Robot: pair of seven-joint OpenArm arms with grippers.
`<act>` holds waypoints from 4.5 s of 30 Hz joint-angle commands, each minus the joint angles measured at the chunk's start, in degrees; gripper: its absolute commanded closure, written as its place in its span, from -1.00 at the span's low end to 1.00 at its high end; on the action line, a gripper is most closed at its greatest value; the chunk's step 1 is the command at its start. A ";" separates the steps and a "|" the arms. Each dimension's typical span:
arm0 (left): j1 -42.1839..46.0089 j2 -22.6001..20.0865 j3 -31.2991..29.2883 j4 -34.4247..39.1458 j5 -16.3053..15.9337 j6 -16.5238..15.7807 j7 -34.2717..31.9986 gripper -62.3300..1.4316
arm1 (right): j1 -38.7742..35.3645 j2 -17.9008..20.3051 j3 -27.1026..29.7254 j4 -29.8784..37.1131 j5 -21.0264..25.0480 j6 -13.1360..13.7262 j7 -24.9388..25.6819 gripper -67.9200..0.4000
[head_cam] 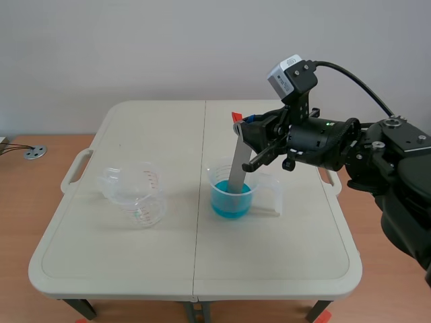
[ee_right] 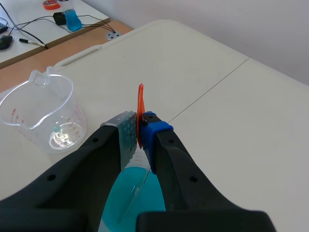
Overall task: Hold the metal plate by the orange handle, dip it into the blue solution, take it out and point at it, then put the plate back in the beaker on the left.
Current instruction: 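Hold the plate still in the solution, then raise the plate and point at it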
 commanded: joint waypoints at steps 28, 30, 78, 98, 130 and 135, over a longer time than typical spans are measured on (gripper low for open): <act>-0.04 0.11 0.11 1.11 -0.17 -0.09 -0.52 0.90 | 0.17 0.24 -0.33 -0.20 -0.83 0.90 -0.63 0.95; -0.04 0.11 0.11 1.11 -0.17 -0.09 -0.52 0.90 | 0.20 0.24 -0.33 -0.20 -0.83 0.90 -0.61 0.95; -2.10 -0.87 0.11 1.11 -0.15 -0.50 -0.15 0.90 | -4.90 0.59 2.80 26.77 -0.37 0.90 -1.95 0.95; -11.30 -6.25 0.11 1.11 -0.20 -1.36 -0.13 0.90 | -4.87 0.59 4.72 34.77 -0.35 0.90 -2.86 0.95; -58.86 -5.75 31.04 -7.06 -1.25 -7.39 4.50 0.90 | -4.87 0.61 4.68 34.88 -0.37 0.90 -3.30 0.94; -64.57 -3.15 35.69 -10.60 -1.22 -7.39 6.34 0.90 | -4.87 0.61 4.68 34.88 -0.37 0.90 -3.30 0.94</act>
